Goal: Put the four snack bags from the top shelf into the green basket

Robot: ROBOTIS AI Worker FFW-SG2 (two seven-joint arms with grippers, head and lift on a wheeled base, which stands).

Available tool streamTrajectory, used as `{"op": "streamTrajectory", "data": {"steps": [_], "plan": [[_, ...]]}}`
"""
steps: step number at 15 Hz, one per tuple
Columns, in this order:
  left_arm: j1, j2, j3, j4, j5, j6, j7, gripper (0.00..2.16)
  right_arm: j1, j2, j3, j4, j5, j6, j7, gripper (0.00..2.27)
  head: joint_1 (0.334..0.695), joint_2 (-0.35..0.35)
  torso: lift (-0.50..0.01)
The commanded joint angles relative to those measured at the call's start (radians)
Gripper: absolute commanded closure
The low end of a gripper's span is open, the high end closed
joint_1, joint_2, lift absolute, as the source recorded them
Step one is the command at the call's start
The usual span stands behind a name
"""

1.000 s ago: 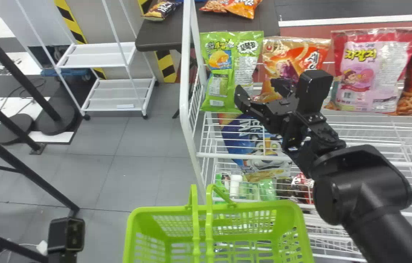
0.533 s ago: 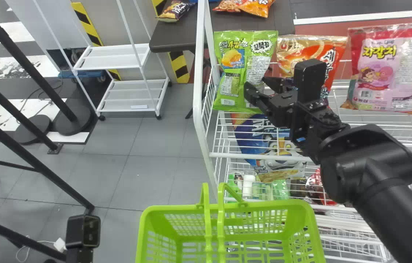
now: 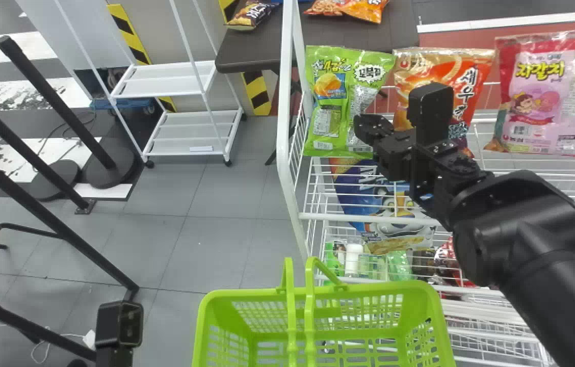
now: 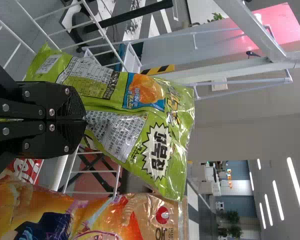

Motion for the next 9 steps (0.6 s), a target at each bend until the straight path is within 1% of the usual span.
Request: {"op": "streamTrajectory", "data": {"steps": [1,3,5,7,9], "plan": [[0.004,-0.003,0.005,0.0,0.0,0.004,-0.011,2.13,0.052,0.001,-0.01,-0.103,0.043,0.034,-0.001,2.25,0.695,0.245,0.0],[0.006,-0.003,0.005,0.002,0.0,0.004,-0.011,2.13,0.105,0.001,-0.027,-0.204,0.082,0.07,-0.004,2.25,0.695,0.254,0.0],[0.001,-0.003,0.013,0.002,0.0,0.004,-0.011,2.13,0.202,0.001,-0.102,-0.359,0.142,0.162,-0.005,2.25,0.695,0.256,0.0],[-0.025,-0.003,0.019,0.008,-0.003,0.004,-0.011,2.13,0.297,0.001,-0.159,-0.51,0.139,0.218,-0.004,2.25,0.695,0.23,0.0],[-0.054,-0.003,0.019,0.011,-0.009,0.004,-0.011,2.13,0.408,-0.035,-0.214,-0.669,0.121,0.297,-0.001,2.25,0.695,0.187,0.0]]}}
